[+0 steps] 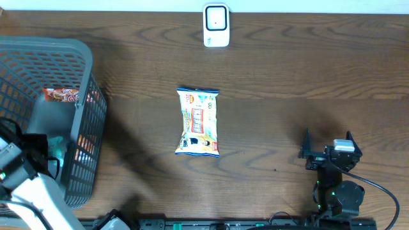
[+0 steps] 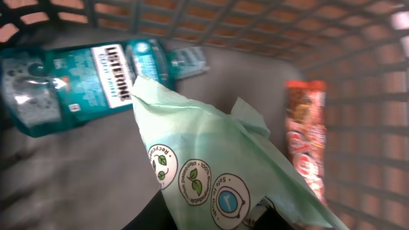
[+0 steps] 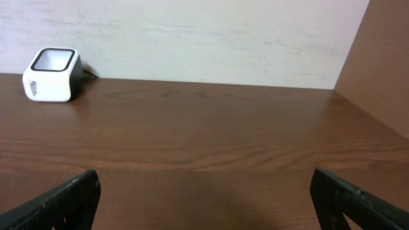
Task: Scan the item barcode
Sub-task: 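Reach into the basket and grasp the green wet-wipes pack with left gripper, then carry the green wet-wipes pack out and place it beside the snack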
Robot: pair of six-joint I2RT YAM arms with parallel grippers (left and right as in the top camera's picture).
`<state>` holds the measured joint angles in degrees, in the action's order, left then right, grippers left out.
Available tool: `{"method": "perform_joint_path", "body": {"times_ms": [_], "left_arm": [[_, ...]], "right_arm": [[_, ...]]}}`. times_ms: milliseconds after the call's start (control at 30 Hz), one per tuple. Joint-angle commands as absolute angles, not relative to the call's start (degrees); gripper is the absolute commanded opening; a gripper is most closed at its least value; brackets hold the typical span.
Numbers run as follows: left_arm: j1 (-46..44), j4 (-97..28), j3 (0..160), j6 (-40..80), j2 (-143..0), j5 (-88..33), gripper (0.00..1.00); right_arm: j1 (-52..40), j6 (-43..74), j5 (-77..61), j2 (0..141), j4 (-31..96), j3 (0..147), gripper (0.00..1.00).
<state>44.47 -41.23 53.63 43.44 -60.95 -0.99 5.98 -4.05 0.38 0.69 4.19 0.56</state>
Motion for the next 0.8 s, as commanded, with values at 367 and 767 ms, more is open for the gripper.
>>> {"method": "perform_joint_path", "body": {"times_ms": [367, 767], "left_arm": [[43.2, -40.2, 65.6, 41.6, -46.6, -20.8, 0.07], [24.5, -30.7, 72.9, 41.6, -46.5, -28.0, 0.07]], "right_arm": [[6.3, -4.8, 0.0, 0.4, 4.3, 0.3, 0.99], [6.3, -4.8, 0.0, 0.4, 4.3, 0.3, 0.99]]}}
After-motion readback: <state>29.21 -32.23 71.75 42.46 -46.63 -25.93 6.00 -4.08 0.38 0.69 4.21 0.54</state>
